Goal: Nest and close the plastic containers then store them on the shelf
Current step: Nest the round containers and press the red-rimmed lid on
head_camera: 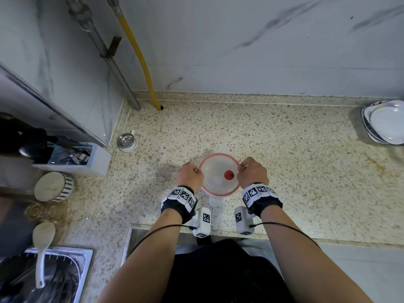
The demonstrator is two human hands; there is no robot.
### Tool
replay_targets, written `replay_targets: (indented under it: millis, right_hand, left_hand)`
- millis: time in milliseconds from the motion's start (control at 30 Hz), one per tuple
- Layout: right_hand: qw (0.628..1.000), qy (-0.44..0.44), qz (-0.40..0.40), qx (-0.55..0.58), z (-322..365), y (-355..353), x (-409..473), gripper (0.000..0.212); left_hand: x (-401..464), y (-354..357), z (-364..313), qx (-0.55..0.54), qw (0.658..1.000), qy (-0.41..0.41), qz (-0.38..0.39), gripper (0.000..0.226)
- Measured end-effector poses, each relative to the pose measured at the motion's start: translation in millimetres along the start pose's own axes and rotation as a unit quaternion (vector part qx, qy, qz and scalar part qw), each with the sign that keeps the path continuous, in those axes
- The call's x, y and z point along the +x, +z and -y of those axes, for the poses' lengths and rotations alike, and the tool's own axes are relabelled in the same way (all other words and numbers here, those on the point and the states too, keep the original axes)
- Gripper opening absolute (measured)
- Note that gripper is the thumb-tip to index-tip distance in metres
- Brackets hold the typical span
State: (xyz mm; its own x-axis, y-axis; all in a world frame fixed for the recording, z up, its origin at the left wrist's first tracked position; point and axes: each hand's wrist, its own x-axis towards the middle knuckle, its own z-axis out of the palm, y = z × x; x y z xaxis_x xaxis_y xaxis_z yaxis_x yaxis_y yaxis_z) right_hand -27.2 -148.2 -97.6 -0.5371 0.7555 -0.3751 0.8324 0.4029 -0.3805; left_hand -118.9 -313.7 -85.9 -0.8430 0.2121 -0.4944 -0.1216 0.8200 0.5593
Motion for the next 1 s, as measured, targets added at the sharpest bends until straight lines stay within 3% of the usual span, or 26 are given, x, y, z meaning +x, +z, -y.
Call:
replay_targets:
  millis: [333, 667, 833, 1000]
  right_hand:
    - [1.000, 0.003, -0.018, 0.009, 4.0, 6.8, -1.1, 0.010]
    - [0.991, 0.088, 0.020, 0.098, 8.0, 11.1, 1.2, 0.013]
    - [0.985, 0.112, 0.082, 0.098, 8.7, 10.1, -2.4, 0.029]
    - [0.945, 0.140, 0.190, 0.228, 2.5, 7.4, -4.3, 0.032]
  left_hand:
    - [-6.8, 3.4, -4.5, 0.031, 0.999, 0.008, -0.013, 0.021]
    - [0.9, 0.4, -11.2, 0.004, 1.000, -0.007, -0.001, 0.021]
    - [15.1, -5.9, -22.4, -0.027, 0.999, 0.038, 0.027, 0.040]
    - [21.2, -10.7, -25.0, -0.060, 0.998, 0.035, 0.010, 0.042]
